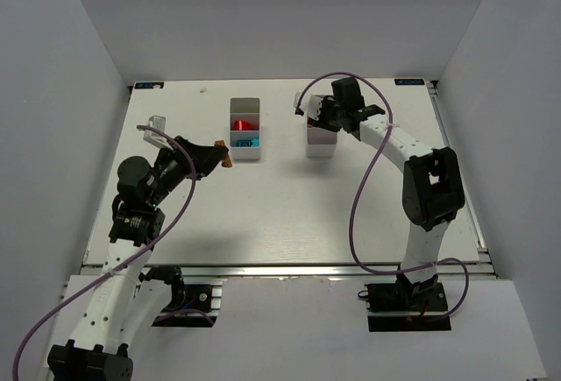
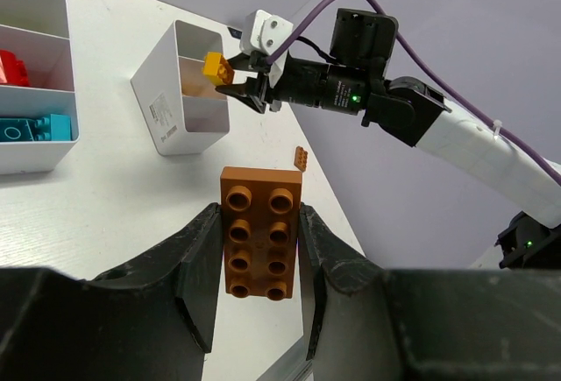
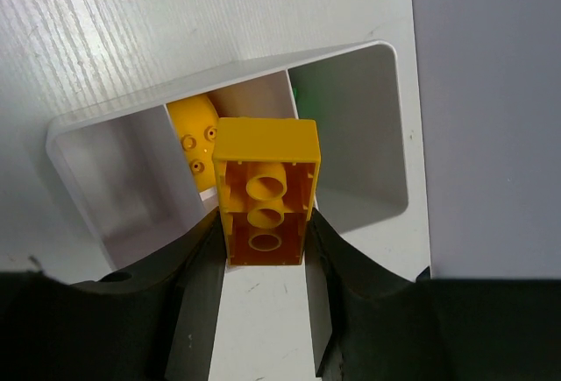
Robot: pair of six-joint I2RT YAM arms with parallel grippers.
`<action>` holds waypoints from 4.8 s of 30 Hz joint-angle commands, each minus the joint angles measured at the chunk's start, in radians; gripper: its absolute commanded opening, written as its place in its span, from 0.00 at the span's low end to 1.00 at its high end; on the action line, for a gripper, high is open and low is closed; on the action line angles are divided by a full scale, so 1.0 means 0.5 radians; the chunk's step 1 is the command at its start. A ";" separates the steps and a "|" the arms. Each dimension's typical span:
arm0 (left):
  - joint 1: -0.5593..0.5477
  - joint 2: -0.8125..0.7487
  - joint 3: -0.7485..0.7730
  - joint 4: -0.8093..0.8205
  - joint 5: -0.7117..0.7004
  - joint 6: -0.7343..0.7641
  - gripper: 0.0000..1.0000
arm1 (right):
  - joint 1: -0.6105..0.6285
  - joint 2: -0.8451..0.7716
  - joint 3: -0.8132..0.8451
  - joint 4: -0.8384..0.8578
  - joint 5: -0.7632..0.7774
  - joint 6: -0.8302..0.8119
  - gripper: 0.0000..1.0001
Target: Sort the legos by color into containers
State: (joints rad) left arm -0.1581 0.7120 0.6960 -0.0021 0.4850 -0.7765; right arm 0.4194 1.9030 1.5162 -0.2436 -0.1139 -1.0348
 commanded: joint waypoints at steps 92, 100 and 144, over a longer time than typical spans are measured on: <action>-0.414 0.352 0.028 -0.223 -1.056 -0.426 0.13 | 0.919 -0.100 0.201 0.364 -0.677 2.735 0.26; -0.414 0.257 0.068 -0.290 -1.157 -0.414 0.54 | 0.904 -0.198 0.097 0.429 -0.647 2.634 0.05; -0.374 0.046 0.173 -0.861 -1.633 -0.288 0.93 | -0.056 -0.125 0.051 -0.624 -0.321 -0.461 0.00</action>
State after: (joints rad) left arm -0.3523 0.7601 0.7658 -0.4095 -0.3153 -0.9176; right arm 0.3996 1.8412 1.4910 -0.5297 -0.2939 -1.1763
